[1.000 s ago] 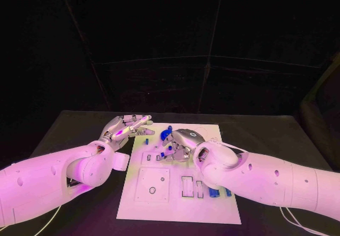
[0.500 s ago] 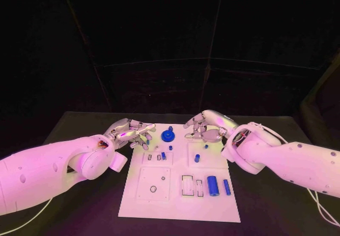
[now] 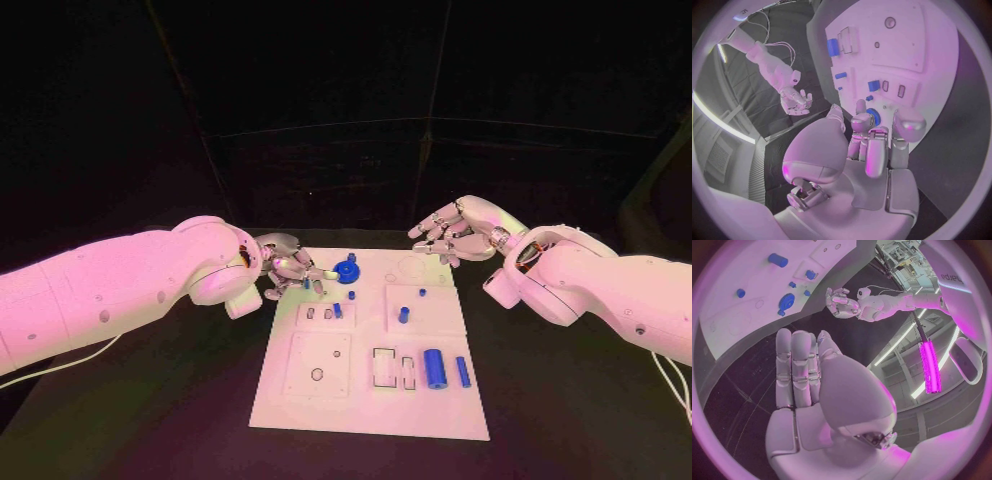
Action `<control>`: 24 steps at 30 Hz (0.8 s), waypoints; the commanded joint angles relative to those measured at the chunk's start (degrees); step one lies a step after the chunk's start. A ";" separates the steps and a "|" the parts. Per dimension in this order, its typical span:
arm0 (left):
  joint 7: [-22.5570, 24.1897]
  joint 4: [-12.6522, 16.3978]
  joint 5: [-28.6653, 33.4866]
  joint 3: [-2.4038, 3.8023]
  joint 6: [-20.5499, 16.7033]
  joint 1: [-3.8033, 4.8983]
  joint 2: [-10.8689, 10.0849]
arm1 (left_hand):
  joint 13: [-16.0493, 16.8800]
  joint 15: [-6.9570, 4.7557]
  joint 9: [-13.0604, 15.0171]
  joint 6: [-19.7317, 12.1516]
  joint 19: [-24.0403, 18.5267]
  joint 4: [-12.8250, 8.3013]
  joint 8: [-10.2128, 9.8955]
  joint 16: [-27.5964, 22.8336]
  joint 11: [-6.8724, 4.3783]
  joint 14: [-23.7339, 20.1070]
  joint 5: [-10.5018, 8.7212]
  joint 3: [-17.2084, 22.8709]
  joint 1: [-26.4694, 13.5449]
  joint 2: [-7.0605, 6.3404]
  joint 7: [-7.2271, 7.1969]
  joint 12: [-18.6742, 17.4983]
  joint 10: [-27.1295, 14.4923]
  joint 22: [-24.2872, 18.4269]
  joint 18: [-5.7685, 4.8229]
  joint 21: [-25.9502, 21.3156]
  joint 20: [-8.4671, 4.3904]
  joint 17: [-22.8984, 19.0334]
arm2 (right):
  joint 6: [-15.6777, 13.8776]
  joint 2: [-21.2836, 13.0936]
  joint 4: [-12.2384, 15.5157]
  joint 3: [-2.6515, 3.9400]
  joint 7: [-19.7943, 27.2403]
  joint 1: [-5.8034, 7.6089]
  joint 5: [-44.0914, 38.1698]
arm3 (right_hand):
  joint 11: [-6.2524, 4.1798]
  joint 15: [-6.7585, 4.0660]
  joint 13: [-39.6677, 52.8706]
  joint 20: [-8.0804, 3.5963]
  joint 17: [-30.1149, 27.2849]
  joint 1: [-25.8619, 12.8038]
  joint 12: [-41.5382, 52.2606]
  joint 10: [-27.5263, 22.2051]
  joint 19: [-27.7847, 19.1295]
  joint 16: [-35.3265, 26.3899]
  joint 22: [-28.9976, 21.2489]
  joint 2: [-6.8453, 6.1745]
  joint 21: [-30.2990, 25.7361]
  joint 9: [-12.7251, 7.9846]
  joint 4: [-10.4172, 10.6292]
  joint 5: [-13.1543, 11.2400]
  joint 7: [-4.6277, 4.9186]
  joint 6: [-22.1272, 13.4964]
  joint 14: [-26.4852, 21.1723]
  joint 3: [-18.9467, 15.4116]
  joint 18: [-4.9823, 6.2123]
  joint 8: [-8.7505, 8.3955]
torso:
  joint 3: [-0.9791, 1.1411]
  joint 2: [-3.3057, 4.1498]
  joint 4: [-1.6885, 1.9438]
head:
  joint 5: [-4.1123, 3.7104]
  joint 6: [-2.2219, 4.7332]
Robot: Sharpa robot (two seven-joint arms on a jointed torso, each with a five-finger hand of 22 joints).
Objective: Assemble the parts on the task board
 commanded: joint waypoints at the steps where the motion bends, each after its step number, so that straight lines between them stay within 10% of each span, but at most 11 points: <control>1: -9.28 -1.74 -6.57 0.01 6.45 0.59 2.09 | 0.64 -0.34 0.59 -0.64 1.40 0.04 0.88 0.44 -0.19 5.75 -0.39 -0.68 -0.52 0.05 -0.01 0.50 0.38 3.07 -1.27 1.92 -0.14 14.03 | 1.38 0.25 -0.26 0.01 1.48 0.29 0.78 | -0.07 -0.03 -0.28 -0.02 0.11 0.45 -0.34 0.48 0.56 -0.48 -0.15 -0.37 -0.47 -0.07 -0.28 0.43 0.33 0.17 -0.59 -0.07 0.73 -0.36 | 0.36 -0.25 -0.17 | 0.52 -0.04; 24: -12.98 -10.60 -7.29 -1.27 9.81 1.29 12.92 | -2.59 -0.50 3.16 -2.96 4.84 -0.15 4.35 1.08 -0.27 6.03 -0.33 -2.76 0.62 0.51 -0.13 -1.93 -2.31 11.13 -2.68 6.94 -0.39 15.05 | 1.87 1.48 0.01 0.01 -1.63 0.49 -1.42 | 0.87 0.91 -2.27 0.80 -2.53 -0.63 -0.79 -1.34 0.16 -5.77 -1.54 -1.33 -2.97 -0.10 0.66 5.58 1.19 -2.09 -3.88 -1.08 0.64 -1.31 | -0.04 0.00 -0.04 | 1.20 0.13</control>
